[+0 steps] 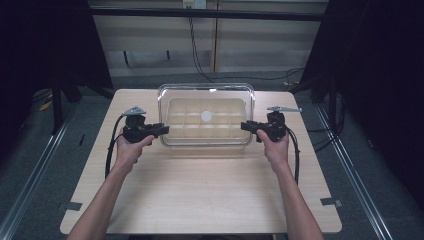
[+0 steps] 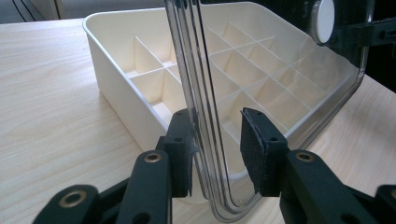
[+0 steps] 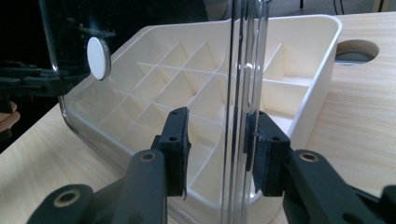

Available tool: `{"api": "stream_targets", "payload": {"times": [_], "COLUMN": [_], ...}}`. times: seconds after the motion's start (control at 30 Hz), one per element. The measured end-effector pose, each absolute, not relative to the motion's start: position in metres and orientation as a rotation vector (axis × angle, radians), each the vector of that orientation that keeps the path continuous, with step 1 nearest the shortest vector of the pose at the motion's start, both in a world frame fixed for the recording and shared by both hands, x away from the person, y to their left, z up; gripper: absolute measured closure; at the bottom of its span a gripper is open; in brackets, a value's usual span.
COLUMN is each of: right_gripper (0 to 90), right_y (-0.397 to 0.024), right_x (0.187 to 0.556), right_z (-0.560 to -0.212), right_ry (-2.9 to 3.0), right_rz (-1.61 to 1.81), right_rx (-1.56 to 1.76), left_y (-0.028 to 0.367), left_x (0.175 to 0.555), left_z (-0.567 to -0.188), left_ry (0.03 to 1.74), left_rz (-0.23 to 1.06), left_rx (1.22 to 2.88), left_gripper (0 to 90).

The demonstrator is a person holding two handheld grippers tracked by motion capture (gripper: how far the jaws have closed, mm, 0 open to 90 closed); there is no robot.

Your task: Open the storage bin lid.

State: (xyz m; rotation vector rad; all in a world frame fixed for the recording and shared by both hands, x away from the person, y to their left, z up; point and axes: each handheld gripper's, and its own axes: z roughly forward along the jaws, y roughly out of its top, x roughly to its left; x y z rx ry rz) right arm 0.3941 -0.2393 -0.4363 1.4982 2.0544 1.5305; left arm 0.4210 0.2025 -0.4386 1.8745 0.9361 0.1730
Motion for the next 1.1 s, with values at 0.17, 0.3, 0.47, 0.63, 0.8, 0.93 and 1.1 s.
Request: {"api": "stream_targets", "payload": {"times": [0.17,0.3,0.47,0.63,0.8,0.93,1.1], "right_gripper": [63.3,63.6,63.5,63.3,63.2,63.2,63.2], "right_y": [-0.238,-0.238,-0.239,-0.240,-0.242,-0.243,-0.243], "right_x": [0.392,0.391,0.389,0.387,0.384,0.381,0.376], "right_z": [-0.435,-0.432,-0.430,-0.428,-0.426,-0.426,-0.425], "right_ry": [2.075,2.069,2.067,2.055,2.048,2.047,2.044], "right_rz": [1.537,1.542,1.542,1.552,1.554,1.551,1.547], "right_rx": [1.481,1.468,1.472,1.478,1.475,1.481,1.484], "left_y": [0.206,0.207,0.207,0.206,0.204,0.203,0.202], "left_x": [0.421,0.420,0.418,0.415,0.411,0.411,0.407], "left_z": [-0.440,-0.439,-0.436,-0.433,-0.432,-0.432,-0.431], "left_ry": [0.946,0.942,0.928,0.922,0.909,0.911,0.909], "left_rz": [0.161,0.157,0.165,0.168,0.167,0.166,0.164], "left_rx": [1.855,1.849,1.853,1.856,1.869,1.876,1.879], "left_gripper": [65.5,66.8,66.9,66.9,66.9,66.8,66.4]}}
